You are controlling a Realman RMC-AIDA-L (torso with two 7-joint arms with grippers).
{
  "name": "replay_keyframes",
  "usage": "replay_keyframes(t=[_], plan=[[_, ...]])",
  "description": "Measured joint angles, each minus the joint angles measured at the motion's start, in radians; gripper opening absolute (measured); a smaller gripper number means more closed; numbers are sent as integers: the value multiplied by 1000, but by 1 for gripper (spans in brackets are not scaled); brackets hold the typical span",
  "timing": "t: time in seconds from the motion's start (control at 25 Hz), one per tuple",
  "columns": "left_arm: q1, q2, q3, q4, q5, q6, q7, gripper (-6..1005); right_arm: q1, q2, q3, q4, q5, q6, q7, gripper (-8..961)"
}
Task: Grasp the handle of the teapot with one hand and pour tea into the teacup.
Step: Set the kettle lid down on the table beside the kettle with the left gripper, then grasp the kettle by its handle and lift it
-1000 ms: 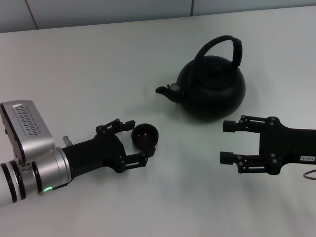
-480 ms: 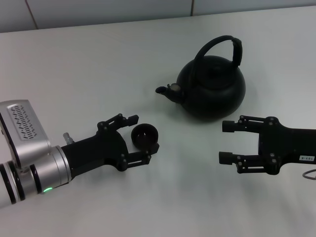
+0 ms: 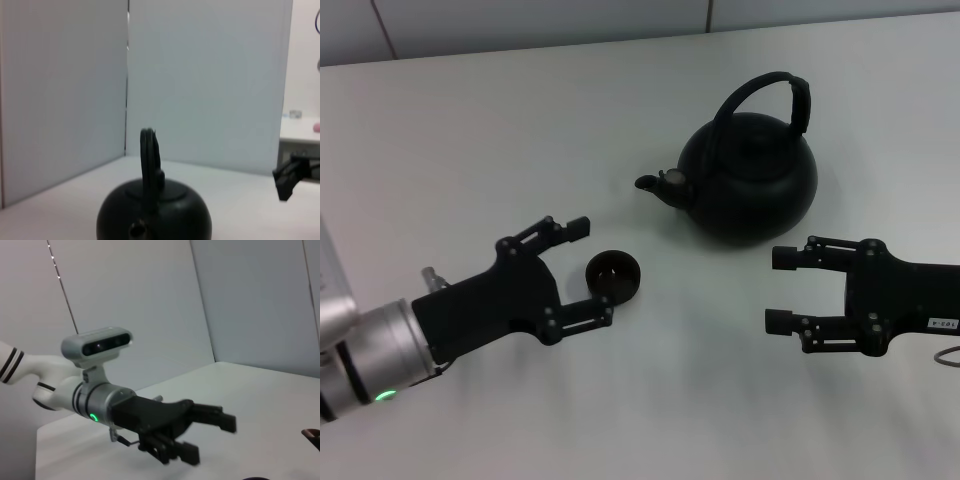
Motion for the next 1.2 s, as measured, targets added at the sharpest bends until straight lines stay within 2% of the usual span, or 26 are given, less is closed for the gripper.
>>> replay_keyframes(t=[0.12, 0.16, 0.36, 0.4, 0.44, 0.56, 0.6, 0.64, 0.76, 0.8, 0.88, 0.92, 0.96, 1.08, 1.2], plan=[[24, 6, -21, 23, 1, 54, -4, 870, -2, -1, 8, 0, 1, -1, -1, 785], [35, 10, -41, 30, 5, 112, -4, 870, -3, -2, 11, -1, 1, -3, -1, 785], [38, 28, -53, 31, 10, 208, -7, 870, -6, -2, 15, -5, 2, -7, -2, 784], [38, 45, -56, 31, 10, 255, -19, 871, -6, -2, 15, -6, 2, -7, -3, 784], [38, 45, -56, 31, 10, 255, -19, 871, -6, -2, 15, -6, 2, -7, -3, 784], [36, 75, -65, 31, 11, 308, -86, 871, -7, -3, 15, -6, 0, -6, -4, 784], [30, 95, -68, 31, 17, 336, -130, 870, -7, -3, 15, -6, -1, -6, -4, 784], [30, 95, -68, 31, 17, 336, -130, 870, -7, -3, 15, -6, -1, -6, -4, 785], [25, 124, -74, 43, 49, 368, -178, 870, -7, -3, 15, -6, -1, -5, -6, 785], [26, 140, -93, 74, 110, 375, -216, 870, -7, -3, 15, -6, -2, -3, -6, 785], [26, 147, -115, 97, 155, 376, -248, 871, -7, -3, 15, -7, -2, -1, -7, 784], [24, 156, -166, 144, 254, 375, -316, 871, -7, -4, 18, -7, -1, 1, -7, 784], [24, 156, -166, 144, 254, 375, -316, 871, -7, -4, 18, -7, -1, 1, -7, 784], [22, 153, -268, 243, 448, 366, -417, 871, -8, -4, 52, -8, 5, 4, -7, 784], [25, 131, -340, 311, 566, 364, -465, 836, -8, -2, 105, -8, 5, 5, -7, 785]])
